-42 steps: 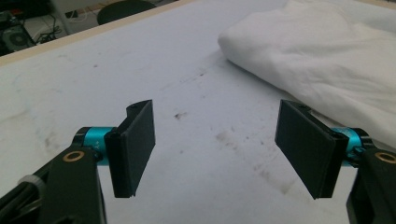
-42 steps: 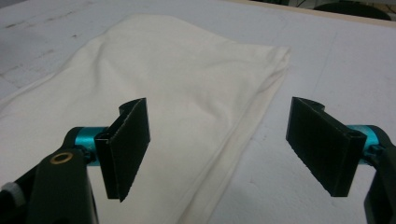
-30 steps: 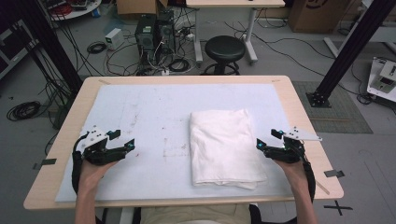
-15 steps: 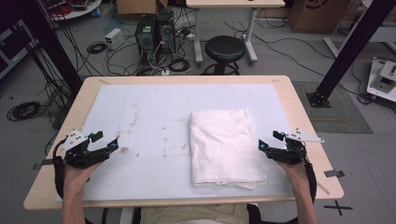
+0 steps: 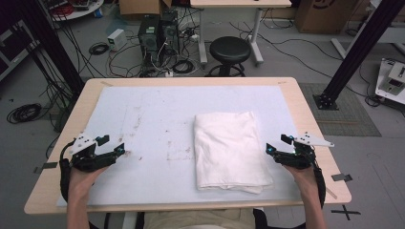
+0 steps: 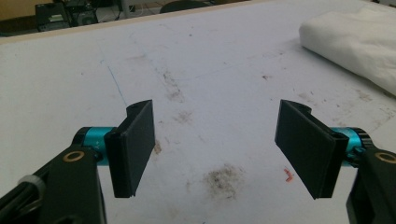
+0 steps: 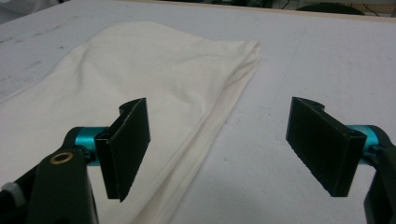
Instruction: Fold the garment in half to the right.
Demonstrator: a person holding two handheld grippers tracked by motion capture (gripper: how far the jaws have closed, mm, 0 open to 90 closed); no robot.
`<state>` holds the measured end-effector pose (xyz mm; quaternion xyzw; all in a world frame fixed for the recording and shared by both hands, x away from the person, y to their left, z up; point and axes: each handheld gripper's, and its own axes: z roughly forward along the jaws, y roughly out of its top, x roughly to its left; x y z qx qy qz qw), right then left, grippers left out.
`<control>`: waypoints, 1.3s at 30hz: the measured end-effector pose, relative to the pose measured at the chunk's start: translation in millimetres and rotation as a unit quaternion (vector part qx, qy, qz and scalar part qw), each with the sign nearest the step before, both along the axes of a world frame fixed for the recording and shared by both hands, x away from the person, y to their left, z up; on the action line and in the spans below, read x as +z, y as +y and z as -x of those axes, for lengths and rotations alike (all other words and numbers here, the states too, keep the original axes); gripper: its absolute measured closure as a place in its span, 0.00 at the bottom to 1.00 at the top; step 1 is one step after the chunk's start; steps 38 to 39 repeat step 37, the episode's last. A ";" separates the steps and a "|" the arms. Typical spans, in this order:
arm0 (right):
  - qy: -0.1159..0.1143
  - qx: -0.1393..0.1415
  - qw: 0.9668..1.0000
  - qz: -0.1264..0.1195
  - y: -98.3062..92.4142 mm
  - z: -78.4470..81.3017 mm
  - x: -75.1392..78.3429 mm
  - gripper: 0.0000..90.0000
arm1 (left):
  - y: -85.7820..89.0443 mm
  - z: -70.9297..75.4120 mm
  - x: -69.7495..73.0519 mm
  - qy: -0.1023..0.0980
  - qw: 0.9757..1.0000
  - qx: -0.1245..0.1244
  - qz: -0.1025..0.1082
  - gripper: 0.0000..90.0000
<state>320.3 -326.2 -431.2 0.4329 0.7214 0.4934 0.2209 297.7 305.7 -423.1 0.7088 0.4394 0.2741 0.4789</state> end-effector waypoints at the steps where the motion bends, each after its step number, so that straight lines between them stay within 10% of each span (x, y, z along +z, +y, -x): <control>1: 0.000 -0.001 1.000 -0.003 -0.6 0.4 0.7 0.25 | 0.1 0.1 -0.2 0.000 1.000 0.001 0.000 0.32; 39: 0.003 0.007 1.000 -0.001 2.3 -1.2 0.4 0.25 | 3.1 0.3 -0.6 0.003 1.000 0.008 -0.001 0.32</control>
